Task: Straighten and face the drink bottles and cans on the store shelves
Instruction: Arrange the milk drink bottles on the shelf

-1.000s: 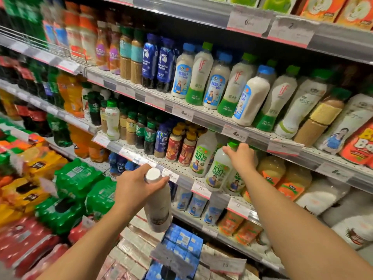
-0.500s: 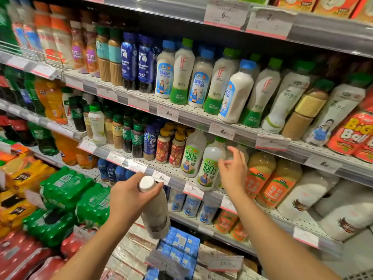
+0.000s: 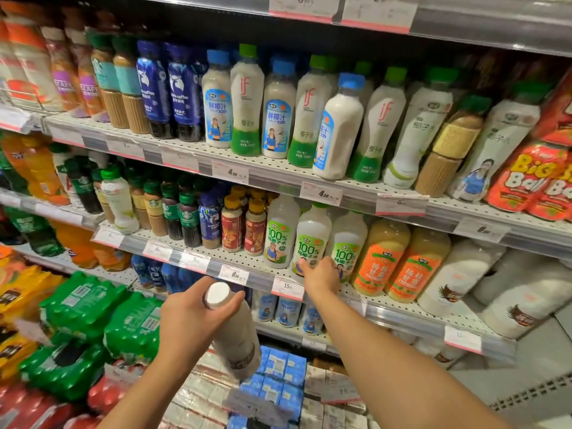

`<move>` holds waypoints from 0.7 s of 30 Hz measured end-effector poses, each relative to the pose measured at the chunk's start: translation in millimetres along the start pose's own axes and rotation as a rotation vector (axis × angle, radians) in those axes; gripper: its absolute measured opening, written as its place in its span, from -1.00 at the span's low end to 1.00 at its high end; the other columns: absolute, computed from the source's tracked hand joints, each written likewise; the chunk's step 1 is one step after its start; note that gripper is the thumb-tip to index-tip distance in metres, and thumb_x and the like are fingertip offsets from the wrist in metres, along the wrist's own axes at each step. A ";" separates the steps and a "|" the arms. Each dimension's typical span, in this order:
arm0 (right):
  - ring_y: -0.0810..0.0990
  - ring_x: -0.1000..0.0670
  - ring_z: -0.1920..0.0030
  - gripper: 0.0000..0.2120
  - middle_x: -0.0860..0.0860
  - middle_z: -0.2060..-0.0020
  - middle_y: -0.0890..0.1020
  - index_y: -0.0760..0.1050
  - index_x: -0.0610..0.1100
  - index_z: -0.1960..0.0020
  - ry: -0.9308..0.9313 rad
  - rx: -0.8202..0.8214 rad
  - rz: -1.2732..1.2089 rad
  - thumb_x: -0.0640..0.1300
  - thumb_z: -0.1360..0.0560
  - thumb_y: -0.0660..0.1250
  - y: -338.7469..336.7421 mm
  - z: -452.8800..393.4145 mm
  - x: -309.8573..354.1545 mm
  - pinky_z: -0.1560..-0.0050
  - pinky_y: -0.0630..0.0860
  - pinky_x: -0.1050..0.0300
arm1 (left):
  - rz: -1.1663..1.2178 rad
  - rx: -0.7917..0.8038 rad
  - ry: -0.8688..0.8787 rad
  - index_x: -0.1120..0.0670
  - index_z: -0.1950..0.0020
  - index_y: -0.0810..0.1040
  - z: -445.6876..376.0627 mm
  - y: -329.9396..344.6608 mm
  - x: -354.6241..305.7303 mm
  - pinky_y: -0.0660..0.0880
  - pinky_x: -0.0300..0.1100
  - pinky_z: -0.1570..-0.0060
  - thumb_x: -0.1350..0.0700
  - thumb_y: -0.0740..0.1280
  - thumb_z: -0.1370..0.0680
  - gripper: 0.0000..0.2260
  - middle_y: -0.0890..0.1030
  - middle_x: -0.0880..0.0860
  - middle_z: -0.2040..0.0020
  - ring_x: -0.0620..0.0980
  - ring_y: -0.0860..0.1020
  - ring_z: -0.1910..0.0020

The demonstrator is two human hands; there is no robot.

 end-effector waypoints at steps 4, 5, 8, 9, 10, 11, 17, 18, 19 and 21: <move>0.47 -0.12 0.13 -0.59 -0.12 0.00 0.62 0.47 -0.21 -0.09 -0.024 -0.027 0.049 0.16 -0.60 0.36 -3.2 -8.7 4.2 0.18 0.37 0.06 | -0.054 0.041 -0.061 0.01 0.33 0.40 -1.0 9.2 16.5 0.45 -0.01 0.52 -0.47 0.30 -0.39 -0.46 0.48 -0.02 0.52 -0.07 0.48 0.50; 0.46 -0.12 0.13 -0.62 -0.12 0.04 0.61 0.47 -0.20 -0.03 -0.021 -0.028 0.051 0.15 -0.60 0.36 -3.4 -10.7 4.9 0.18 0.37 0.06 | -0.055 0.045 -0.061 0.01 0.33 0.40 -1.4 10.5 16.9 0.46 0.00 0.52 -0.47 0.30 -0.39 -0.46 0.48 -0.02 0.52 -0.08 0.48 0.50; 0.50 -0.11 0.15 -0.64 -0.09 0.12 0.61 0.45 -0.15 0.09 -0.024 -0.049 0.049 0.15 -0.60 0.36 -4.8 -11.2 3.3 0.20 0.40 0.06 | -0.044 0.052 -0.050 0.02 0.34 0.38 -0.9 12.5 15.7 0.45 -0.02 0.54 -0.45 0.32 -0.38 -0.47 0.47 -0.02 0.53 -0.08 0.47 0.51; 0.51 -0.11 0.16 -0.65 -0.07 0.15 0.60 0.46 -0.14 0.11 -0.026 -0.055 0.044 0.15 -0.60 0.35 -4.6 -10.2 0.0 0.21 0.41 0.07 | -0.038 0.060 -0.054 0.01 0.34 0.38 -0.5 13.0 15.8 0.45 -0.02 0.54 -0.46 0.32 -0.38 -0.47 0.47 -0.02 0.53 -0.07 0.48 0.50; 0.52 -0.10 0.18 -0.65 -0.05 0.19 0.58 0.47 -0.14 0.14 -0.027 -0.060 0.031 0.14 -0.61 0.34 -2.5 -9.4 -6.1 0.23 0.43 0.07 | -0.035 0.065 -0.055 0.01 0.34 0.38 -0.2 13.6 16.8 0.46 -0.01 0.54 -0.46 0.31 -0.38 -0.47 0.48 -0.01 0.52 -0.06 0.48 0.50; 0.55 -0.09 0.21 -0.64 -0.03 0.25 0.59 0.50 -0.14 0.17 -0.024 -0.064 0.026 0.14 -0.61 0.34 0.1 -7.2 -14.6 0.27 0.45 0.08 | -0.030 0.066 -0.054 0.00 0.33 0.38 -0.2 13.8 18.0 0.46 -0.01 0.54 -0.47 0.31 -0.38 -0.48 0.48 -0.01 0.52 -0.06 0.49 0.51; 0.66 -0.09 0.35 -0.45 -0.09 0.42 0.65 0.47 -0.13 0.40 -0.058 0.035 0.135 0.23 -0.60 0.29 23.8 0.8 -59.6 0.23 0.64 -0.01 | -0.012 0.058 -0.031 -0.07 0.35 0.36 1.6 15.5 12.6 0.39 -0.10 0.54 -0.44 0.31 -0.37 -0.54 0.44 -0.03 0.55 -0.12 0.44 0.53; 0.66 -0.11 0.35 -0.45 -0.10 0.41 0.65 0.45 -0.12 0.41 -0.079 0.058 0.134 0.23 -0.60 0.28 27.3 -2.1 -55.8 0.22 0.64 -0.04 | -0.010 0.056 -0.026 -0.07 0.35 0.34 2.4 16.0 11.1 0.37 -0.11 0.53 -0.43 0.32 -0.36 -0.55 0.43 -0.04 0.56 -0.12 0.43 0.53; 0.67 -0.12 0.34 -0.45 -0.10 0.40 0.65 0.47 -0.14 0.39 -0.099 0.084 0.116 0.22 -0.62 0.26 30.4 -5.2 -49.2 0.20 0.65 -0.07 | -0.010 0.058 -0.025 -0.05 0.35 0.34 3.2 16.7 10.4 0.36 -0.12 0.53 -0.42 0.33 -0.36 -0.54 0.42 -0.04 0.56 -0.12 0.43 0.54; 0.69 -0.14 0.30 -0.48 -0.09 0.35 0.68 0.55 -0.14 0.29 -0.112 0.138 0.037 0.22 -0.63 0.20 35.2 -10.6 -32.1 0.14 0.66 -0.14 | -0.015 0.070 -0.031 -0.02 0.35 0.36 4.6 18.3 11.0 0.37 -0.12 0.53 -0.43 0.33 -0.35 -0.51 0.43 -0.04 0.55 -0.11 0.44 0.53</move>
Point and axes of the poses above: each hand's wrist, its own z-axis away from the middle knuckle, its own y-axis out of the palm, x = y × z, the point moved 8 cm from there along -z, towards the middle knuckle
